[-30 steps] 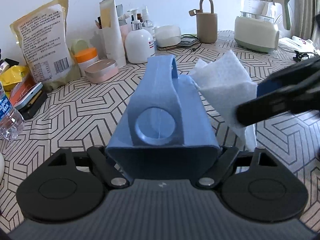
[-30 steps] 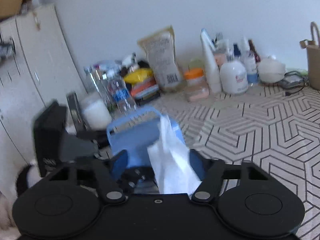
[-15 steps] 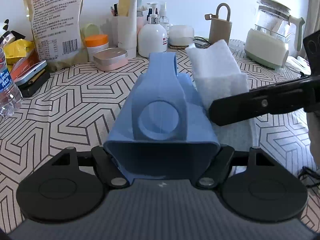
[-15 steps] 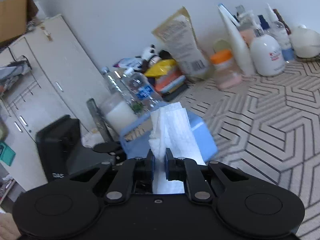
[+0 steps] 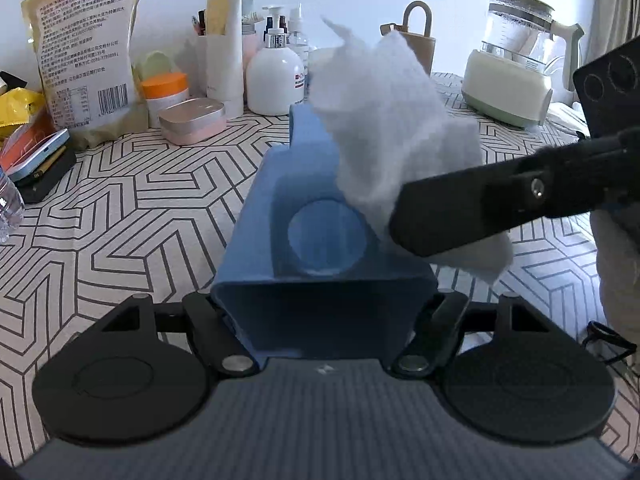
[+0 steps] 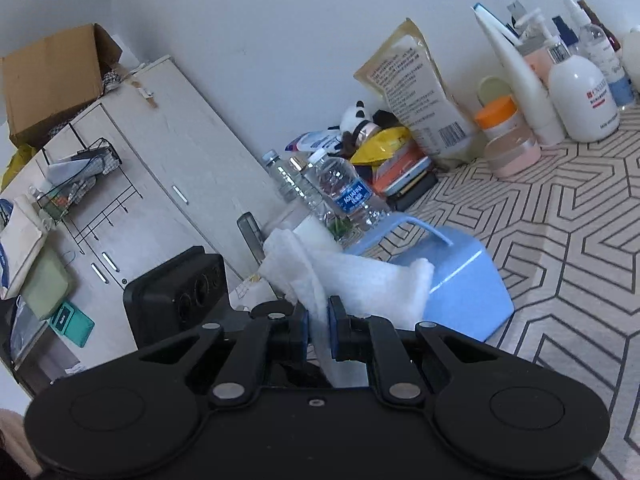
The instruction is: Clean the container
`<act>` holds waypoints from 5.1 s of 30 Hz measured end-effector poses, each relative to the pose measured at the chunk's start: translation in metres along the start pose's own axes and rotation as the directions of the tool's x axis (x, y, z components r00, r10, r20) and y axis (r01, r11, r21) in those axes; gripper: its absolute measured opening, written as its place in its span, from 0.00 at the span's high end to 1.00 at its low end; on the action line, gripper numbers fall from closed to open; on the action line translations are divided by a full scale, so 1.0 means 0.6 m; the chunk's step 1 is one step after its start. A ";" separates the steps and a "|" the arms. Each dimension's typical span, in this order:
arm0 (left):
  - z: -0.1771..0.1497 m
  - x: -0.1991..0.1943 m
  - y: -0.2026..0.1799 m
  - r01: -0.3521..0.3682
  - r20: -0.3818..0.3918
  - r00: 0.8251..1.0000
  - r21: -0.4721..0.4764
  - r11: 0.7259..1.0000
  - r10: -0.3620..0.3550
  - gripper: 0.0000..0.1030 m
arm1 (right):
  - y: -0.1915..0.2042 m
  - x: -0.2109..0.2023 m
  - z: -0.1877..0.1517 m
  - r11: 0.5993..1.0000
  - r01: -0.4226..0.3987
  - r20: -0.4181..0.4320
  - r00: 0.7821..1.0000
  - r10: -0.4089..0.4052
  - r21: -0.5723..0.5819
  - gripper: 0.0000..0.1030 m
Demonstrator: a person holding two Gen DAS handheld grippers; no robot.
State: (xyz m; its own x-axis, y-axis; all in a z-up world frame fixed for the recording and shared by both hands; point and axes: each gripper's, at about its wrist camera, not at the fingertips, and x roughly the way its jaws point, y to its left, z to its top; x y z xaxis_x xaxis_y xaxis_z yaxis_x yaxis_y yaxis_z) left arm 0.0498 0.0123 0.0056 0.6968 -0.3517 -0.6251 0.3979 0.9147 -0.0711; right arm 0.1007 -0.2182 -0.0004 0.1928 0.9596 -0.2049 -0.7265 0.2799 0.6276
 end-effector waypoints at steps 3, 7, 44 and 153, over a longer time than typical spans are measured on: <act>0.000 0.001 0.000 0.001 -0.002 1.000 0.000 1.000 -0.001 0.29 | -0.004 0.004 0.003 1.000 0.010 0.006 1.000 -0.010 0.001 0.87; 0.000 0.001 -0.003 -0.004 -0.004 1.000 0.014 1.000 0.004 0.29 | -0.014 -0.008 0.007 0.998 0.067 0.038 0.997 -0.068 0.020 0.87; 0.000 0.000 -0.003 0.010 -0.002 1.000 0.005 1.000 -0.010 0.28 | -0.080 -0.040 -0.009 0.960 0.088 0.074 0.991 -0.111 0.264 0.94; -0.003 -0.004 -0.012 -0.017 0.009 1.000 0.049 0.999 0.017 0.29 | -0.008 -0.021 -0.014 0.997 0.082 0.037 0.996 -0.081 -0.016 0.89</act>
State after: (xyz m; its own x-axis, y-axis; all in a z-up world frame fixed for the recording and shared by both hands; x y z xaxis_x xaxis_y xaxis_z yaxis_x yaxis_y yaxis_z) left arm 0.0444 0.0065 0.0061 0.7089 -0.3383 -0.6189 0.4149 0.9096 -0.0219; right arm 0.0963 -0.2317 -0.0075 0.2758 0.9340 -0.2269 -0.7189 0.3572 0.5963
